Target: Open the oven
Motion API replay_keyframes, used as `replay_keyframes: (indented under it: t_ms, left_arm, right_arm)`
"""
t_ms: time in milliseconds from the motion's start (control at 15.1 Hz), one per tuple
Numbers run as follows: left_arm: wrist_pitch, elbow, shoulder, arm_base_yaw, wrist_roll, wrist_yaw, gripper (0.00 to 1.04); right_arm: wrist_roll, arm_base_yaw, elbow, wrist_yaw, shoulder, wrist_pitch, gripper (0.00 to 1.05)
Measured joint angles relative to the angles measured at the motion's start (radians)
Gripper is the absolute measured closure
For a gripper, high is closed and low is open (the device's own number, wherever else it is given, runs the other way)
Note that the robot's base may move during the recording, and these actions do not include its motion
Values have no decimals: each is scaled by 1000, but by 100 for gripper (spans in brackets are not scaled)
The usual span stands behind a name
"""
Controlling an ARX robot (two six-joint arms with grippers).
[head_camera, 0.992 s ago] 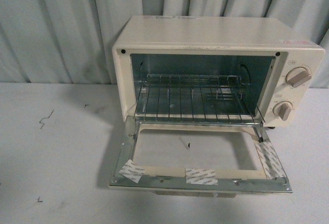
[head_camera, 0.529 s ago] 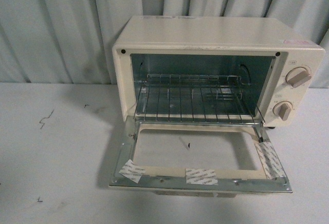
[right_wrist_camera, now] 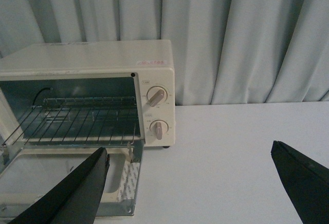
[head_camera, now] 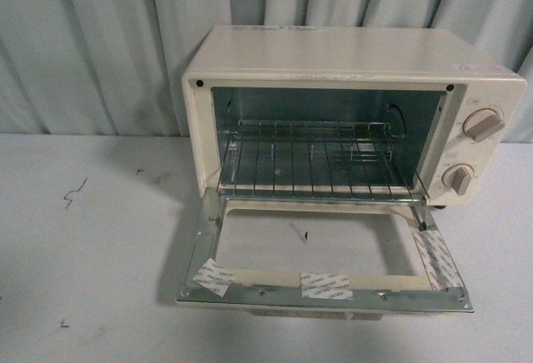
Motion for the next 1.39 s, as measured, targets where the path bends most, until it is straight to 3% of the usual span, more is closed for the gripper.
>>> replay_keyframes:
  t_ms: [1389]
  left_arm:
    - [0, 0, 0, 0, 0, 0, 7]
  right_arm:
    - [0, 0, 0, 0, 0, 0, 6]
